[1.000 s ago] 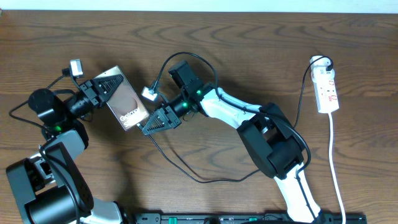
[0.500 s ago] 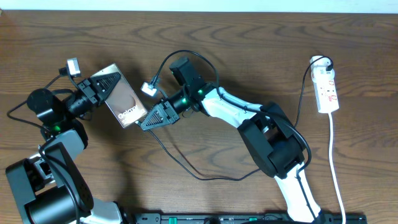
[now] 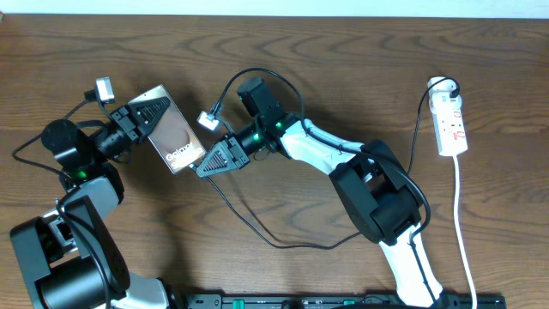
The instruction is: Plug charger to phone and switch on socket
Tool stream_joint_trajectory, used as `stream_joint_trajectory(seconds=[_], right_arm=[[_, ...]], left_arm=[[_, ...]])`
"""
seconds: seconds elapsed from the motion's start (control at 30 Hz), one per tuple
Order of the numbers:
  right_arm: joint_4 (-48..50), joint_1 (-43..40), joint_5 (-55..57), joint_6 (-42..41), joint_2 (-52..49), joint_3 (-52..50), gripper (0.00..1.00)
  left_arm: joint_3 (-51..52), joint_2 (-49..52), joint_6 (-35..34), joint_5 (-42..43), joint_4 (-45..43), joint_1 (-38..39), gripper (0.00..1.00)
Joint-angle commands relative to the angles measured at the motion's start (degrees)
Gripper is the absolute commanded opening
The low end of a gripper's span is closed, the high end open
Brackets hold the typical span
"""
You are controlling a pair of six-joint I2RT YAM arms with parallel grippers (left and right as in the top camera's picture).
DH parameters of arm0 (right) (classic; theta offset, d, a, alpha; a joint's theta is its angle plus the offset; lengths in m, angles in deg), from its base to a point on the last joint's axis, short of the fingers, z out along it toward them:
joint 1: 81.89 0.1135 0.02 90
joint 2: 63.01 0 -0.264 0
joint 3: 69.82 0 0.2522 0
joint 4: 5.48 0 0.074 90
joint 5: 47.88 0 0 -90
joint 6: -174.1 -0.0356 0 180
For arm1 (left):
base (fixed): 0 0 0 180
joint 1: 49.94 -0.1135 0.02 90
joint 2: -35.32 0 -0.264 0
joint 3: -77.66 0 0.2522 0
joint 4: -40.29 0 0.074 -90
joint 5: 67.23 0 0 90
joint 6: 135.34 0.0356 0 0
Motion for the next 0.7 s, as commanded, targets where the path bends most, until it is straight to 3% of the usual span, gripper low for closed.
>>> stream_joint_trajectory(seconds=[0.0,0.3,0.67], right_arm=[[1.6,-0.4,7.6,-2.2,0.1,1.5,0.01],[8.3,-0.4,10.4,-8.6,0.1,1.5,0.01],[9.6,-0.6,10.3,-9.7,0.1,1.5,0.01]], left_arm=[[0.6,-0.5,-1.7,2.6,0.1,2.7,0.07],[0.6,-0.5,-1.9,-2.5,0.1,5.6,0.07],[0.6,-0.5,-1.8,-1.5,-1.1,6.0,0.07]])
